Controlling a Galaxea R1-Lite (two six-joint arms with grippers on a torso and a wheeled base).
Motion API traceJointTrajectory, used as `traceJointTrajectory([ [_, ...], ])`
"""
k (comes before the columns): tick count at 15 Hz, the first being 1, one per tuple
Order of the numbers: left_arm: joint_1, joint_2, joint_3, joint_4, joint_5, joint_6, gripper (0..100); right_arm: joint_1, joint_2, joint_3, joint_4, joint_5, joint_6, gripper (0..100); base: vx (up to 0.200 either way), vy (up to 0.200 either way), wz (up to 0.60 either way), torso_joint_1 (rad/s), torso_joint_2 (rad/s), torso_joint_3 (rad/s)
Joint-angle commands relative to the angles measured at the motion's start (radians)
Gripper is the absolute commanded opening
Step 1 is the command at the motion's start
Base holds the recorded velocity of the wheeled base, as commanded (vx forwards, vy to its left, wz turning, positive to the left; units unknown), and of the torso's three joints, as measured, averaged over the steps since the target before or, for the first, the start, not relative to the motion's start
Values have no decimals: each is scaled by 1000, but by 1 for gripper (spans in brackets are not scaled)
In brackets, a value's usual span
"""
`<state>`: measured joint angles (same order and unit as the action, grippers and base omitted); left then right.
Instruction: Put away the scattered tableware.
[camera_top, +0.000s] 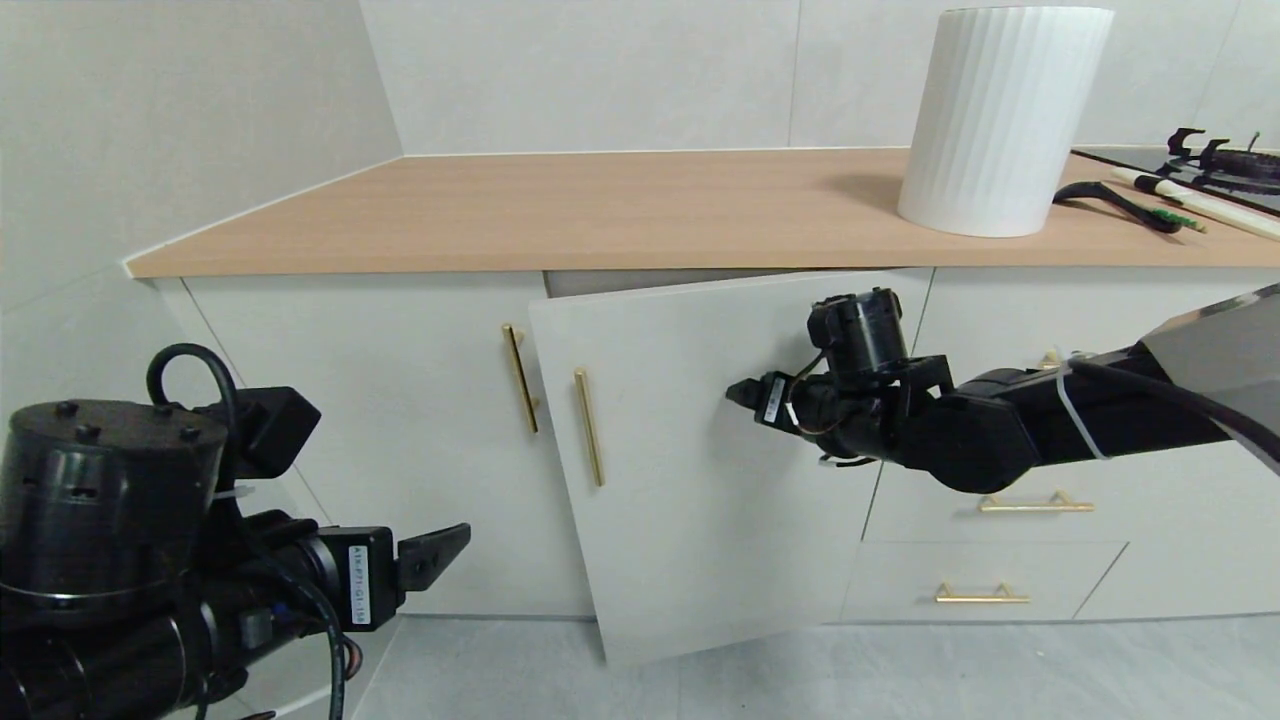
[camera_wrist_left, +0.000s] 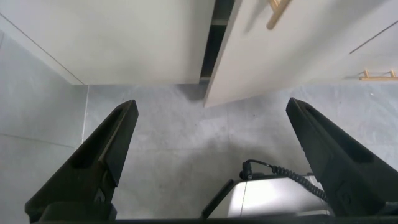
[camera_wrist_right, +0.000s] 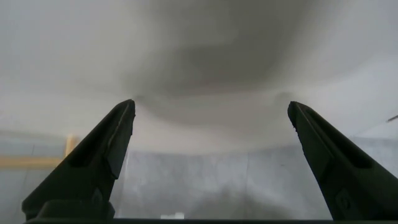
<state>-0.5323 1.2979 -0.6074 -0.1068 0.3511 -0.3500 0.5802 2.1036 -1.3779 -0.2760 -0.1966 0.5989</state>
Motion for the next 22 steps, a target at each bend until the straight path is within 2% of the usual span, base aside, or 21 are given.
traceJointTrajectory([
  [1,2,1,0,-1,0,0,100,1,33,-27,-2,-15,12,100,0,0,0,0,0,0],
  [4,0,3,0,-1,0,0,100,1,41,-47,-3,-21,28,100,0,0,0,0,0,0],
  [7,0,3,0,-1,0,0,100,0,84,-101,0,-106,39,100,0,0,0,0,0,0],
  [13,0,3,0,-1,0,0,100,-11,95,-119,-3,-122,48,100,0,0,0,0,0,0],
  [15,0,3,0,-1,0,0,100,-16,124,-159,-5,-185,50,100,0,0,0,0,0,0],
  [22,0,1,0,-1,0,0,100,-25,128,-167,-6,-193,50,100,0,0,0,0,0,0],
])
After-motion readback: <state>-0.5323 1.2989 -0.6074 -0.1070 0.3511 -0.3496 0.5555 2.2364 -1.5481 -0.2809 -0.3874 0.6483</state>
